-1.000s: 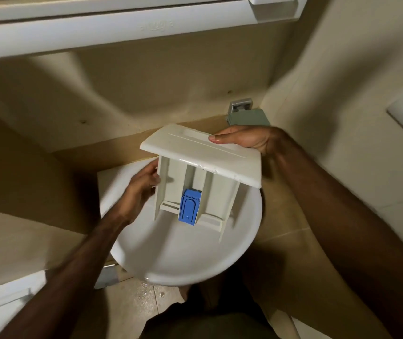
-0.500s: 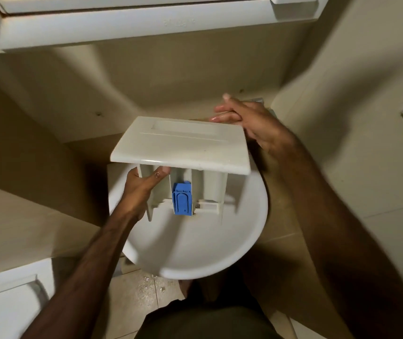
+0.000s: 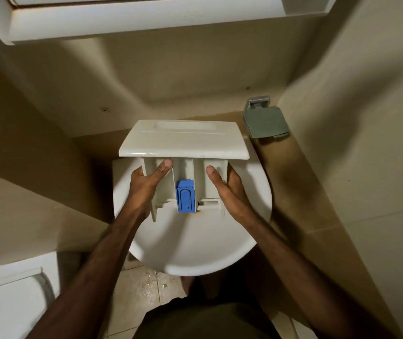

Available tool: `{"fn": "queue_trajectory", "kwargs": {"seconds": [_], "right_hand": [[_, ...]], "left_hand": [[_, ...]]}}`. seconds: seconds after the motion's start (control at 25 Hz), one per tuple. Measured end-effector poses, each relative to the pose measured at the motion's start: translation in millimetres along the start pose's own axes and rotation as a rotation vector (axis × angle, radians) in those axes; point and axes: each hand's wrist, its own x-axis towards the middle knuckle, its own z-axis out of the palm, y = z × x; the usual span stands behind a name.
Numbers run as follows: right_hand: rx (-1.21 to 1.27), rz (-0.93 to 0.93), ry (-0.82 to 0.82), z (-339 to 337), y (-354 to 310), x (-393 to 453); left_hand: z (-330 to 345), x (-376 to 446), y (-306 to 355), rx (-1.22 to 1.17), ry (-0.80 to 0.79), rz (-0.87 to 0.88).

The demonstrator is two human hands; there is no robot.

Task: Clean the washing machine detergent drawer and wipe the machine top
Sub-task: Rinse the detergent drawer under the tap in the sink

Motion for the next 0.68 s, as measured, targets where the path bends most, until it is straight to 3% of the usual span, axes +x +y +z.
{"fn": "queue_trajectory", "kwargs": {"seconds": [0.12, 0.24, 0.36, 0.48, 0.56, 0.68], "right_hand": [[0.069, 0.066, 0.053, 4.6, -15.6, 3.3], [0.075, -0.129, 0.182, 2.9, -31.5, 5.7], [-0.023, -0.32, 0.398, 3.7, -25.8, 5.1], [-0.135, -0.166, 0.385, 10.6, 17.5, 0.0], [-0.153, -0.103, 0.371, 11.0, 28.8, -4.5], [-0.094, -0.323, 0.486, 6.0, 2.1, 2.1]], "left_hand": [[6.0, -3.2, 0.1, -0.046, 0.022, -0.063], [6.2, -4.4, 4.4, -0.131, 0.029, -0.027], [6.3, -8.8, -1.9, -0.111, 0.083, 0.125], [8.4, -17.9, -23.3, 0.03, 0.147, 0.037], [8.5, -20.1, -29.6, 0.104, 0.088, 0.013], [10.4, -19.4, -17.4, 0.085, 0.061, 0.172]]}}
